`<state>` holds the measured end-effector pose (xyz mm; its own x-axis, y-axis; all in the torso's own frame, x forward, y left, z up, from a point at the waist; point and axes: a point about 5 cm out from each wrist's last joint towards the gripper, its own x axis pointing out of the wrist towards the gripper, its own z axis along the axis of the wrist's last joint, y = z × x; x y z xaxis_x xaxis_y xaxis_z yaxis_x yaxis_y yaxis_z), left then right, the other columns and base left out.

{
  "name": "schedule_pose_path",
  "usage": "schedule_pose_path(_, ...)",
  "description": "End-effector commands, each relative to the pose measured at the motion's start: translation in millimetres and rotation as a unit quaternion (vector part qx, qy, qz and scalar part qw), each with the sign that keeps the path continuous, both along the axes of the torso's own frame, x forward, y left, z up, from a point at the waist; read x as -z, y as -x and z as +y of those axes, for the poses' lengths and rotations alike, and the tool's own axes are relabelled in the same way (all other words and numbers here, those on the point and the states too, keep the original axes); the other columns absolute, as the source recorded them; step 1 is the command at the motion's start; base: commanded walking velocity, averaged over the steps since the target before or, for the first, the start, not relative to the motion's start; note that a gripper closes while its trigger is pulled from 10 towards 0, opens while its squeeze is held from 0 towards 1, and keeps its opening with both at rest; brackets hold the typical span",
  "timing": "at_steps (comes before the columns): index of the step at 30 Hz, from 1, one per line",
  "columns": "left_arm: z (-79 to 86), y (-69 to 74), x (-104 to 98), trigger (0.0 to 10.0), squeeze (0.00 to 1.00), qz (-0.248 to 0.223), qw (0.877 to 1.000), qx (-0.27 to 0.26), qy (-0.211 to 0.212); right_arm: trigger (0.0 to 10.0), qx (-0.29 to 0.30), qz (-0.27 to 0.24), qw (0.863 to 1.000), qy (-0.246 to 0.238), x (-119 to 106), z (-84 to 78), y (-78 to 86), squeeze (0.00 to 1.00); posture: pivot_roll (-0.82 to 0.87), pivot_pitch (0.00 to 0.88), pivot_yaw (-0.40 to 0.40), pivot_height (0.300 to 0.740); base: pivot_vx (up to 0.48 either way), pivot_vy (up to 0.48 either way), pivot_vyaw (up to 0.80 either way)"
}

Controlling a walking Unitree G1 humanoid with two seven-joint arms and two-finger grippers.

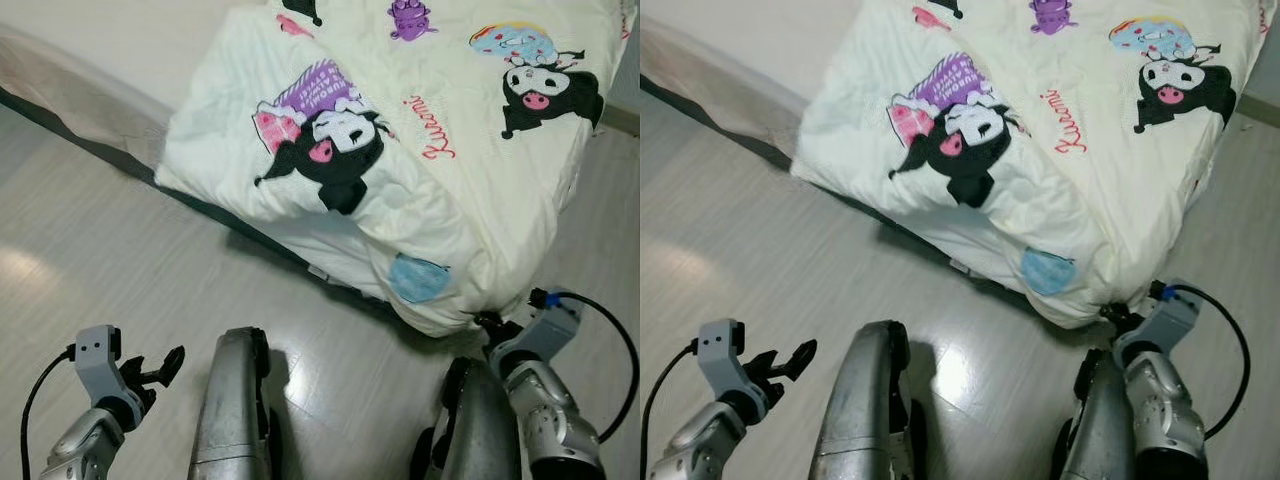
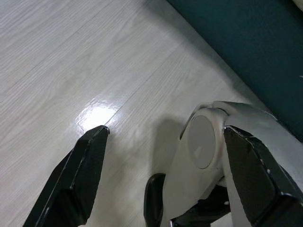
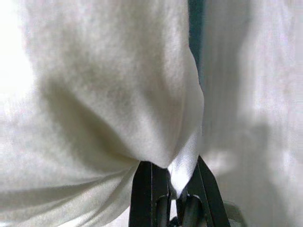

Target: Clean up the room

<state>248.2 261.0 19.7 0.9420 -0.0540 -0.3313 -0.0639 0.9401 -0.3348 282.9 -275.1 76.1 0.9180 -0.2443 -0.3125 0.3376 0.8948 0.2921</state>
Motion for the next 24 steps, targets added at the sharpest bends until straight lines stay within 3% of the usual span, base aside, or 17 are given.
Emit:
schedule_pose_path(1,-1.7,12.8,18,10.0,0.0,0.032,0.999,-0.012,0.006,0.0,0.072,0.092,0.993,0.008,27,-23.0,30.1,0.0,0.15,0.328,0.032,0.445,0.0,0.0,0.0)
schedule_pose_path(6,-4.6,7.3,21,10.0,0.0,0.031,0.999,-0.018,0.008,0.0,0.067,0.14,0.988,0.006,36,-17.5,34.1,0.0,0.14,0.299,0.02,0.445,0.0,0.0,0.0)
schedule_pose_path(7,-6.1,4.8,22,10.0,0.0,0.031,0.999,-0.02,0.009,2.3,0.038,0.172,0.984,0.002,43,-8.2,34.2,0.0,0.13,0.282,0.017,0.445,0.0,0.0,0.0)
schedule_pose_path(9,-6.8,4.0,22,10.0,0.0,0.031,0.999,-0.021,0.009,2.3,0.023,0.186,0.982,0.003,46,-4.3,34.0,0.0,0.13,0.282,0.017,0.445,0.0,0.0,0.0)
schedule_pose_path(10,-8.6,2.2,23,10.0,0.0,0.031,0.999,-0.021,0.011,10.0,-0.006,0.193,0.981,-0.01,49,4.6,33.4,0.0,0.12,0.263,0.009,0.445,0.0,0.0,0.0)
schedule_pose_path(11,-10.5,0.4,24,10.0,0.0,0.032,0.999,-0.021,0.013,10.0,-0.027,0.197,0.98,-0.019,51,11.7,33.4,0.68,0.11,0.252,0.007,0.445,0.0,0.0,0.0)
schedule_pose_path(12,-10.5,0.4,24,10.0,0.0,0.032,0.999,-0.021,0.013,10.0,-0.027,0.197,0.98,-0.019,51,11.7,33.4,0.68,0.11,0.252,0.007,0.445,0.0,0.0,0.0)
schedule_pose_path(13,-12.3,-1.1,25,10.0,0.0,0.032,0.999,-0.021,0.014,10.0,-0.049,0.2,0.978,-0.025,52,17.2,33.7,1.0,0.11,0.245,0.005,0.445,0.0,0.0,0.0)
schedule_pose_path(15,-15.5,-3.9,26,10.0,0.0,0.033,0.999,-0.022,0.017,10.0,-0.116,0.22,0.968,-0.033,54,30.0,38.9,1.0,0.1,0.231,0.003,0.445,0.0,0.0,0.0)
schedule_pose_path(17,-16.0,-4.7,27,10.0,0.0,0.032,0.999,-0.022,0.017,10.0,-0.131,0.227,0.964,-0.036,55,33.1,40.7,1.0,0.1,0.231,0.003,0.445,0.0,0.0,0.0)
schedule_pose_path(18,-18.1,-5.9,27,10.0,0.0,0.033,0.999,-0.022,0.02,10.0,-0.198,0.262,0.944,0.037,53,32.8,51.3,1.0,0.09,0.211,0.003,0.445,0.0,0.0,0.0)
schedule_pose_path(19,-18.1,-5.9,27,10.0,0.0,0.033,0.999,-0.022,0.02,10.0,-0.198,0.262,0.944,0.037,53,32.8,51.3,1.0,0.09,0.211,0.003,0.445,0.0,0.0,0.0)
schedule_pose_path(21,-20.6,-7.6,28,10.0,0.0,0.034,0.999,-0.023,0.023,10.0,-0.275,0.309,0.903,0.118,54,34.6,67.2,1.0,0.08,0.209,0.004,0.445,0.0,0.0,0.0)
schedule_pose_path(22,-20.6,-7.6,28,10.0,0.0,0.034,0.999,-0.023,0.023,10.0,-0.275,0.309,0.903,0.118,54,34.6,67.2,1.0,0.08,0.209,0.004,0.445,0.0,0.0,0.0)
schedule_pose_path(24,-25.5,-8.0,32,10.0,0.0,0.04,0.999,-0.02,0.026,10.0,-0.329,0.353,0.859,0.17,48,26.3,88.6,1.0,0.06,0.186,0.005,0.445,0.0,0.0,0.0)
